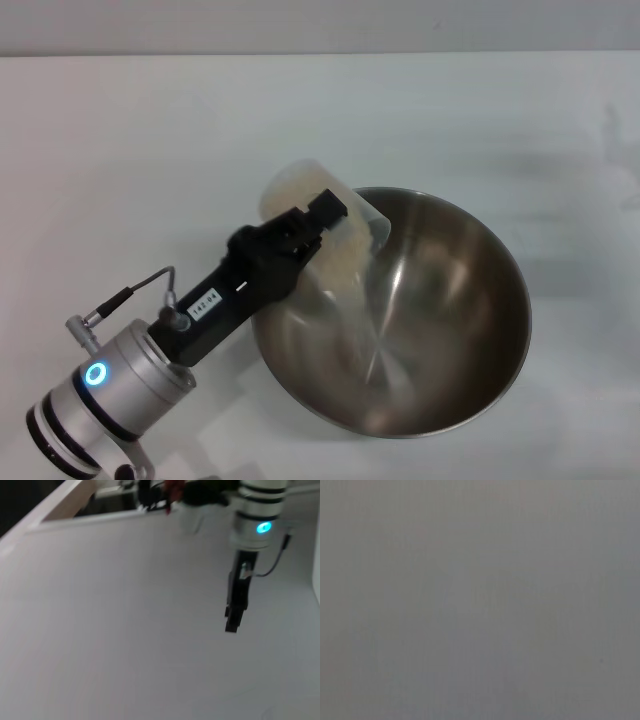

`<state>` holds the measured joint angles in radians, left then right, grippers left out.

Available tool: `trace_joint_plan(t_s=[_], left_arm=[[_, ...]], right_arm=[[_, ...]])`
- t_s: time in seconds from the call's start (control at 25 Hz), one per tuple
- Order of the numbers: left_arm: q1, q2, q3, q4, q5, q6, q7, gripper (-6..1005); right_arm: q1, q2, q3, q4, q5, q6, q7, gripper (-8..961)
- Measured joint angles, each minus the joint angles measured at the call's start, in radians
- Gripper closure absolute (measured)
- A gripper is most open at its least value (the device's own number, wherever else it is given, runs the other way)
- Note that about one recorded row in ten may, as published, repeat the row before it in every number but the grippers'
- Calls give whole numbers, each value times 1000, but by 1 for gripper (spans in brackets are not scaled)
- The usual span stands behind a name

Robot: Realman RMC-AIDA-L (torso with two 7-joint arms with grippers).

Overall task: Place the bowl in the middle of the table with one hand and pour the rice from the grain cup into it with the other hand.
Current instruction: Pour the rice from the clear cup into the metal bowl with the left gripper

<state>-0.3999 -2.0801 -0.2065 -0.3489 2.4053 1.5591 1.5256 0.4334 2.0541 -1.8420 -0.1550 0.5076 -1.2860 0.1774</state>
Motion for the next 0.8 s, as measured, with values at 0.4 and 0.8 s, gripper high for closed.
trace_joint_plan(t_s=[0.4, 0.8], left_arm=[[-17, 0, 10, -1, 47, -54, 313, 969], [-1, 0, 14, 0, 63, -63, 556, 969]], right_arm=[[14, -13, -3, 14, -1, 28, -1, 480], [22, -14, -2, 27, -1, 30, -43, 480]])
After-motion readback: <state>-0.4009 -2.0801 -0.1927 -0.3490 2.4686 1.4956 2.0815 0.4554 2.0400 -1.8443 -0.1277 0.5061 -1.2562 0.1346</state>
